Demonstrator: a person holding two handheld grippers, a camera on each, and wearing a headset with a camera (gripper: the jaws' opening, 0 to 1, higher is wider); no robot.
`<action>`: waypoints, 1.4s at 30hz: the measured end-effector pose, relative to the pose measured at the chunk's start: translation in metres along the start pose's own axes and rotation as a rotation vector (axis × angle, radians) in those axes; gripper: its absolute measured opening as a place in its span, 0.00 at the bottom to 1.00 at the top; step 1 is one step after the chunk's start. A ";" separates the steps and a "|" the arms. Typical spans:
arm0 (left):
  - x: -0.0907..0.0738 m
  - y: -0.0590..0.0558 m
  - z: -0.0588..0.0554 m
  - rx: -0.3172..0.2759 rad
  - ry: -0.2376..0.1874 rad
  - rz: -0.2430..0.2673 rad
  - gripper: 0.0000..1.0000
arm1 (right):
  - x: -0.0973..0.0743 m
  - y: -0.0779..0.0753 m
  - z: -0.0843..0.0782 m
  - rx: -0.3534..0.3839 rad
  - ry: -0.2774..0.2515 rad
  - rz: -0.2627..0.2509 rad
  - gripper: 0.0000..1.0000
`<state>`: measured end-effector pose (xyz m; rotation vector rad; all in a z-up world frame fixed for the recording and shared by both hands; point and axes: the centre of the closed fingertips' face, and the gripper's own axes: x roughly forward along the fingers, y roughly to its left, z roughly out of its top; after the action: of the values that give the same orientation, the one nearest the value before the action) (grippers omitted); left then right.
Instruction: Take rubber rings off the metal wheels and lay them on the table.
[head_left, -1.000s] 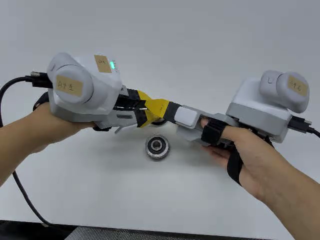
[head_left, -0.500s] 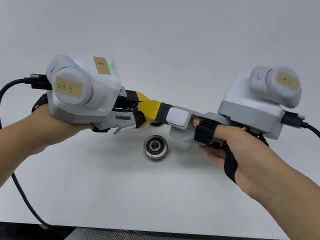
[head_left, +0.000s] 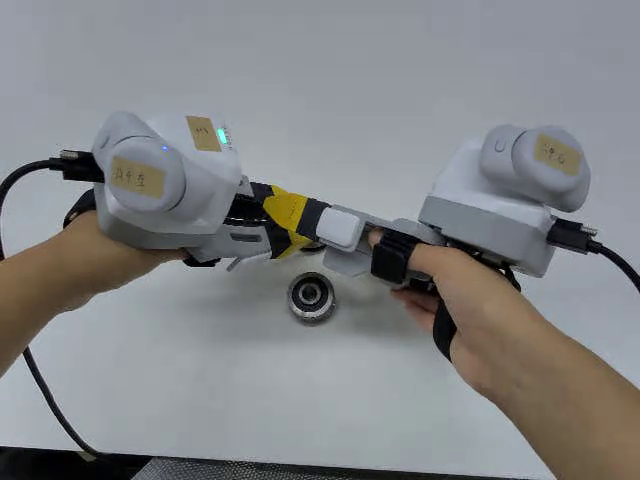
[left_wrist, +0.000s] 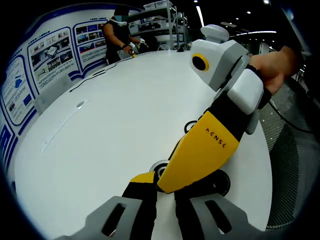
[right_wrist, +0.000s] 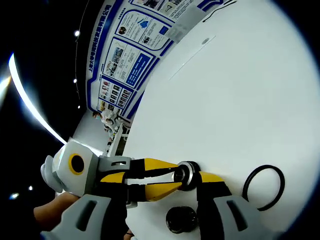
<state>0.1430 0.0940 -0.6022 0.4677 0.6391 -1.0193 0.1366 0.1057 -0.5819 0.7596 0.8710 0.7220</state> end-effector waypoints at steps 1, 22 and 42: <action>0.000 0.000 0.000 -0.001 0.000 0.001 0.12 | 0.000 -0.001 0.000 -0.004 0.003 -0.002 0.57; -0.001 0.001 0.000 -0.004 0.001 0.002 0.12 | -0.007 -0.001 -0.004 0.038 0.017 0.015 0.54; 0.000 0.000 0.001 -0.008 -0.003 0.000 0.12 | -0.007 -0.029 0.003 0.082 0.027 -0.006 0.23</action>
<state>0.1433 0.0941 -0.6015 0.4591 0.6404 -1.0172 0.1429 0.0835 -0.6012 0.8213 0.9313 0.6954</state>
